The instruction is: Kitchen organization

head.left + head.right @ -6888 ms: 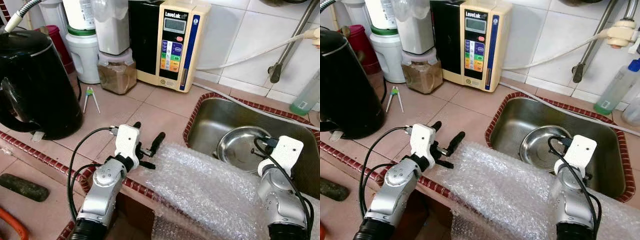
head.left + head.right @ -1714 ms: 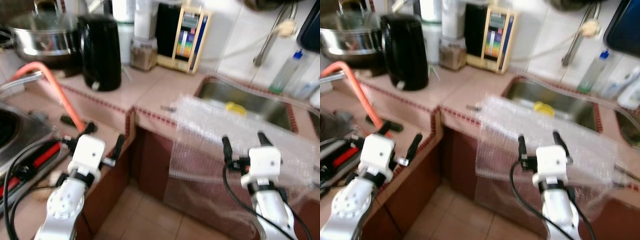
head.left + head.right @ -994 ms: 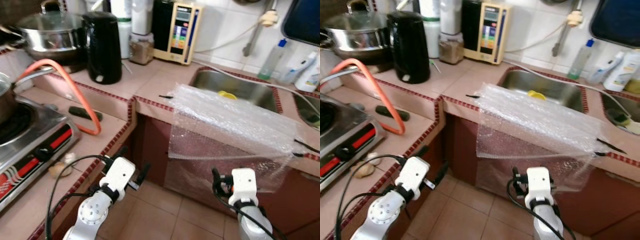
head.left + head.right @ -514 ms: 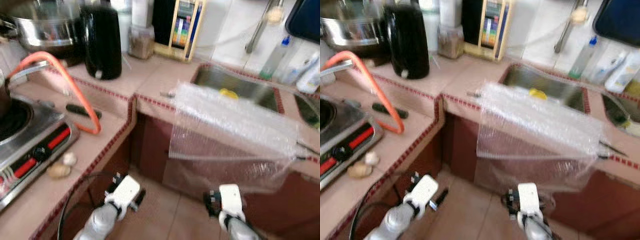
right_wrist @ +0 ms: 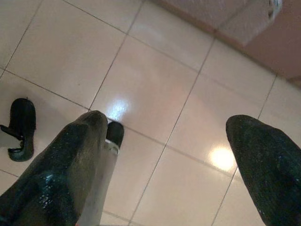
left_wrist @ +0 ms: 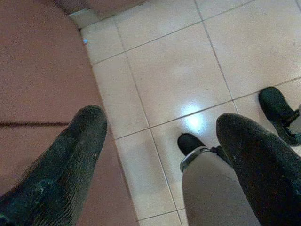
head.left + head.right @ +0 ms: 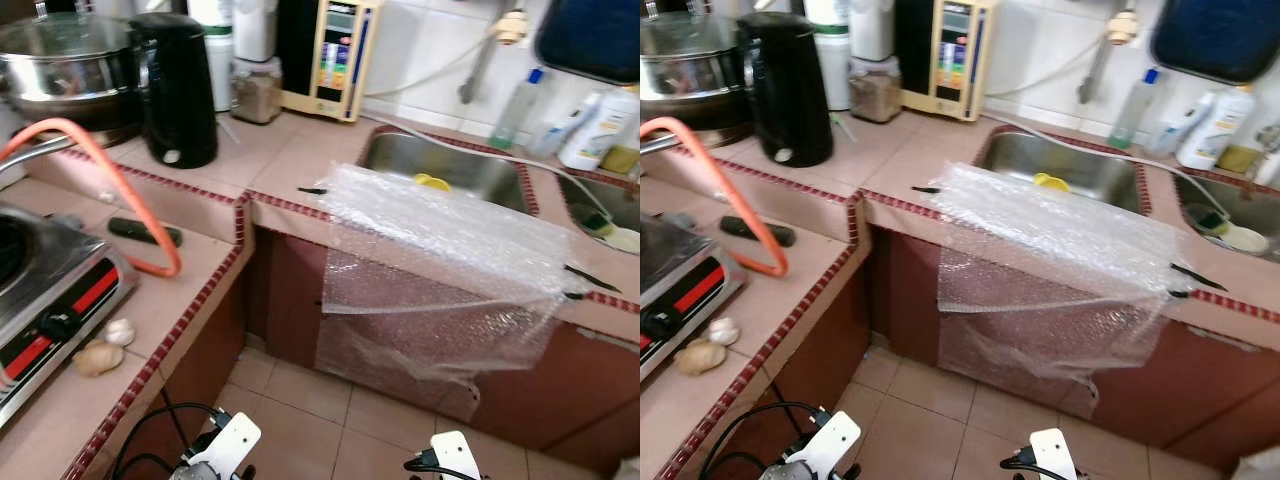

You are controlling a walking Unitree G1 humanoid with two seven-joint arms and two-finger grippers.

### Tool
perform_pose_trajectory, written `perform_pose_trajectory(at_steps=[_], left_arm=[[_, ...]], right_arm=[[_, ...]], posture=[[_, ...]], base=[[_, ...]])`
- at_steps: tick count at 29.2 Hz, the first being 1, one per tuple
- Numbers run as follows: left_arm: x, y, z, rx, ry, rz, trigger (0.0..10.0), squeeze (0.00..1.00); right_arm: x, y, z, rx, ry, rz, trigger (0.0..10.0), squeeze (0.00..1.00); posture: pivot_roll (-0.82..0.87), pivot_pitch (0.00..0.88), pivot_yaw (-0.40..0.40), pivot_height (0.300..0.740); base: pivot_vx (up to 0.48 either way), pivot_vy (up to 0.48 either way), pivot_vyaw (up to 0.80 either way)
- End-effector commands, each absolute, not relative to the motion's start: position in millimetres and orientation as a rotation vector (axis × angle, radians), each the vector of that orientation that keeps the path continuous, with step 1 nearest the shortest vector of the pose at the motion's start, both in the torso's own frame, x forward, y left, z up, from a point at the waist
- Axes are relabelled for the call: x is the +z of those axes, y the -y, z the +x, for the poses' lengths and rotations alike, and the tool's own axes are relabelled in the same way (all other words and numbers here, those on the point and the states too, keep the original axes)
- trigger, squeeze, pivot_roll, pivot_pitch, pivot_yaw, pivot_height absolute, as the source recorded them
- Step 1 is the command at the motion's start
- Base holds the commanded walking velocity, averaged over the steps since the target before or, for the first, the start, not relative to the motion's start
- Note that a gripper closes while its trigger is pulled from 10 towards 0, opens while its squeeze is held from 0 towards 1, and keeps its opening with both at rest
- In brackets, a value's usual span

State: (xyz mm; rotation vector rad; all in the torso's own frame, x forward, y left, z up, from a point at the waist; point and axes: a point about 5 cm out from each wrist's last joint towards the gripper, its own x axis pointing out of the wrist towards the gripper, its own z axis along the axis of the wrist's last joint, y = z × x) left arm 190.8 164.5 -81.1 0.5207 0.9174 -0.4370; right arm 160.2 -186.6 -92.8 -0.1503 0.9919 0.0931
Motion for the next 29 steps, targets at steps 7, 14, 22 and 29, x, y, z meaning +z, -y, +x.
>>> perform_pose_trajectory(at_steps=[7,14,22,29], left_arm=[[-80,-165,194,-0.440,-0.922,0.502,10.0,0.00],[-80,-169,194,-0.431,-0.930,0.507,10.0,0.00],[-84,-172,185,-0.443,-0.957,0.522,10.0,0.00],[-84,-177,184,-0.427,-0.964,0.521,10.0,0.00]], right_arm=[[-93,178,164,0.139,-0.993,-0.153,10.0,0.00],[-93,175,164,0.155,-0.999,-0.177,10.0,0.00],[-95,172,160,0.179,-1.013,-0.182,10.0,0.00],[-97,175,154,0.192,-1.034,-0.209,10.0,0.00]], posture=[[0.19,0.000,-0.096,0.740],[0.19,0.000,-0.089,0.740],[0.19,0.000,-0.079,0.740],[0.20,0.000,-0.092,0.740]], base=[[0.000,0.000,-0.80],[0.000,0.000,-0.80],[0.000,0.000,-0.12],[0.000,0.000,0.00]])
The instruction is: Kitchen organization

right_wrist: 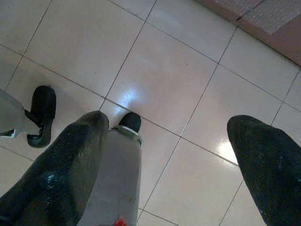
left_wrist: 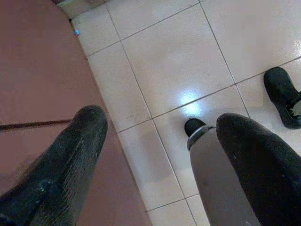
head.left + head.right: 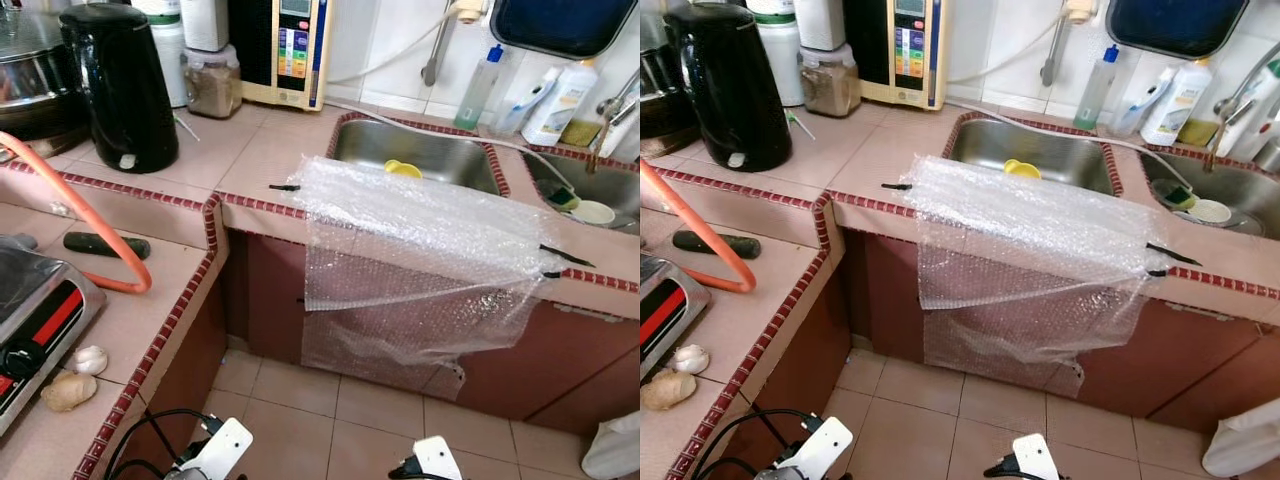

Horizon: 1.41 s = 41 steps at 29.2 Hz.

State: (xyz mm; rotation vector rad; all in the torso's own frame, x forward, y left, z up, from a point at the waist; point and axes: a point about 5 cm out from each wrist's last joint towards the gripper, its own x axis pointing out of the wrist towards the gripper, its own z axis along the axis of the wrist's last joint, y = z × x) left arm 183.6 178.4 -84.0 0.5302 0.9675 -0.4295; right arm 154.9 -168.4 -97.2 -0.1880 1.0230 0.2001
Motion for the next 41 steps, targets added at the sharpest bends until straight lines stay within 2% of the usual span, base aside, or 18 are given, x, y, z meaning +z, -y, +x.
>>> perform_pose_trajectory(at_steps=[1,7,41], left_arm=[[-83.8,-177.0,184.3,-0.429,-0.964,0.522,10.0,0.00],[-85.5,-177.6,180.4,-0.451,-0.977,0.530,10.0,0.00],[-86.4,-177.9,178.2,-0.463,-0.986,0.528,10.0,0.00]], right_arm=[[-97.5,174.9,153.4,0.193,-1.035,-0.211,10.0,0.00],[-98.0,174.6,153.1,0.197,-1.048,-0.227,10.0,0.00],[-98.3,175.8,152.6,0.209,-1.058,-0.256,10.0,0.00]], posture=[[0.20,0.000,-0.092,0.740],[0.19,0.000,-0.098,0.740],[0.19,0.000,-0.101,0.740]], base=[[0.000,0.000,0.00],[0.000,-0.307,0.00],[0.000,-0.480,0.00]])
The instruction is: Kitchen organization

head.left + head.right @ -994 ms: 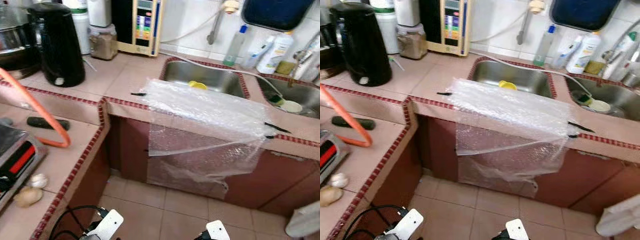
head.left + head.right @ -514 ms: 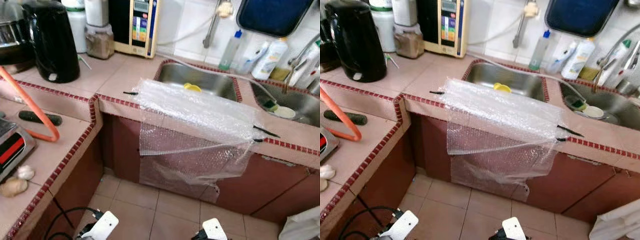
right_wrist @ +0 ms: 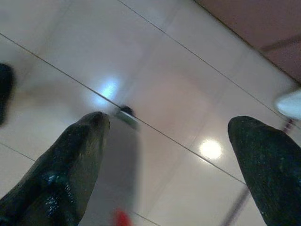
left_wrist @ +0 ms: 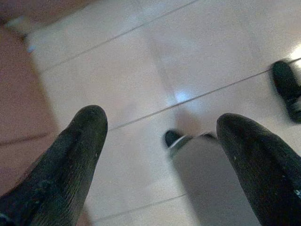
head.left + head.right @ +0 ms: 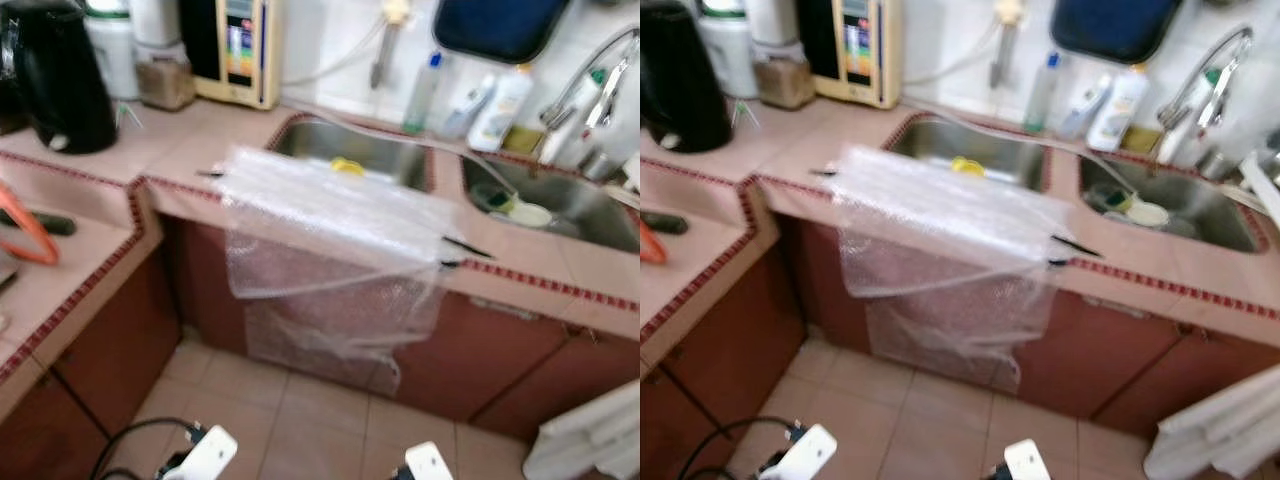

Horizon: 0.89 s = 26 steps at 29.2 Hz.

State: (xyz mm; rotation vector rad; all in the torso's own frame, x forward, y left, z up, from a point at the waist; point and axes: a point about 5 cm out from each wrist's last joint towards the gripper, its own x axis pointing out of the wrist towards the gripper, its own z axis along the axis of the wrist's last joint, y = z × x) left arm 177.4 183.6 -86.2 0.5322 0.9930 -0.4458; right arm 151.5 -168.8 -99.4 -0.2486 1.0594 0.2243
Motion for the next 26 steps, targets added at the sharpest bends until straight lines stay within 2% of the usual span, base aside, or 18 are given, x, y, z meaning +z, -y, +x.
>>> perform_pose_trajectory(at_steps=[1,4,6,11,18,26], left_arm=[[-86,-178,178,-0.463,-0.986,0.528,10.0,0.00],[-86,-178,178,-0.464,-0.985,0.528,10.0,0.00],[-86,-182,180,-0.431,-1.003,0.546,10.0,0.00],[-86,-181,181,-0.430,-1.007,0.557,10.0,0.00],[-84,-167,187,-0.443,-0.990,0.563,10.0,0.00],[-84,-168,189,-0.433,-0.987,0.559,10.0,0.00]], right_arm=[[-98,176,153,0.209,-1.058,-0.256,10.0,0.00],[-98,176,152,0.211,-1.059,-0.260,10.0,0.00],[-98,184,152,0.192,-1.066,-0.262,10.0,0.00],[-98,183,153,0.196,-1.065,-0.264,10.0,0.00],[-97,181,154,0.200,-1.064,-0.262,10.0,0.00],[-98,179,153,0.201,-1.066,-0.262,10.0,0.00]], posture=[[0.19,0.000,-0.101,0.740],[0.19,0.000,-0.101,0.740],[0.20,0.000,-0.080,0.740],[0.20,0.000,-0.078,0.740],[0.20,0.000,-0.078,0.740],[0.19,0.000,-0.077,0.740]], base=[[0.000,-0.480,0.00],[0.000,-0.480,0.00],[0.000,0.000,-0.79],[0.000,0.000,-0.79],[0.000,0.000,-0.51],[0.000,0.000,0.00]])
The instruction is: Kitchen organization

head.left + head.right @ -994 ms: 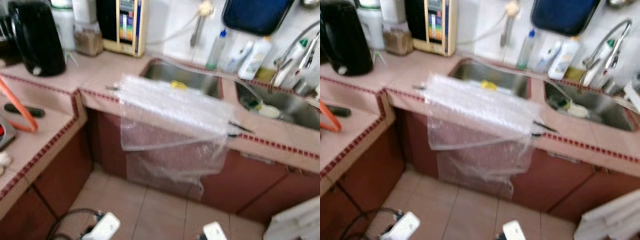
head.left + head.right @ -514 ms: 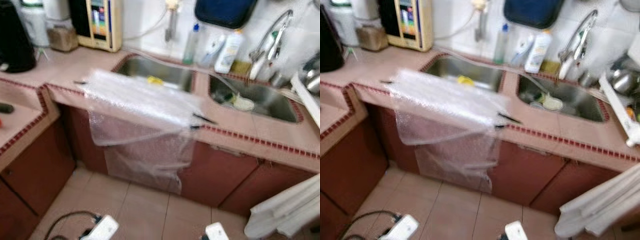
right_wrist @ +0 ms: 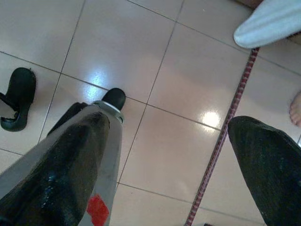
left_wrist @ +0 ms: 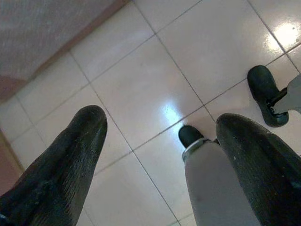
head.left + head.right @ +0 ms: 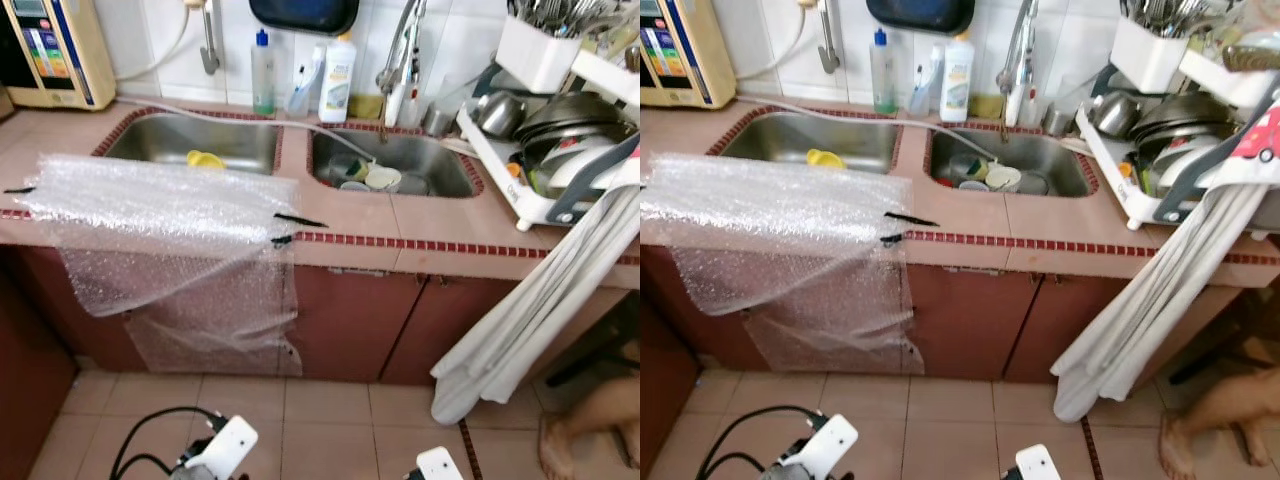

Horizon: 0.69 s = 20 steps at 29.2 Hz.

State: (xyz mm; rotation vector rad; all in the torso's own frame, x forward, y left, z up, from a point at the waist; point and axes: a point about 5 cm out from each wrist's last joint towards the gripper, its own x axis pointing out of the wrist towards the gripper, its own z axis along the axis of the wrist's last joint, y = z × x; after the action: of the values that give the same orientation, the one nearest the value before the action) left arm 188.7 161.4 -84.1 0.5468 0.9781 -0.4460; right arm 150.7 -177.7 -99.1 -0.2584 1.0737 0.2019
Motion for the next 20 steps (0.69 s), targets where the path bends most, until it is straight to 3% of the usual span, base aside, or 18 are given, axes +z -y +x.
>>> perform_pose_trajectory(at_steps=[1,8,20], left_arm=[[-83.7,-168.9,188.6,-0.432,-0.988,0.559,10.0,0.00],[-83.6,-170.9,188.4,-0.428,-0.987,0.561,10.0,0.00],[-83.8,-173.2,187.5,-0.432,-0.988,0.570,10.0,0.00]], right_arm=[[-98.1,178.8,152.9,0.200,-1.067,-0.261,10.0,0.00],[-98.7,178.3,151.4,0.201,-1.068,-0.263,10.0,0.00],[-99.8,179.4,148.0,0.199,-1.071,-0.264,10.0,0.00]], posture=[[0.19,0.000,-0.076,0.740],[0.19,0.000,-0.075,0.740],[0.19,0.000,-0.072,0.740]], base=[[0.000,0.000,0.00],[0.000,0.000,0.00],[0.000,0.327,0.00]])
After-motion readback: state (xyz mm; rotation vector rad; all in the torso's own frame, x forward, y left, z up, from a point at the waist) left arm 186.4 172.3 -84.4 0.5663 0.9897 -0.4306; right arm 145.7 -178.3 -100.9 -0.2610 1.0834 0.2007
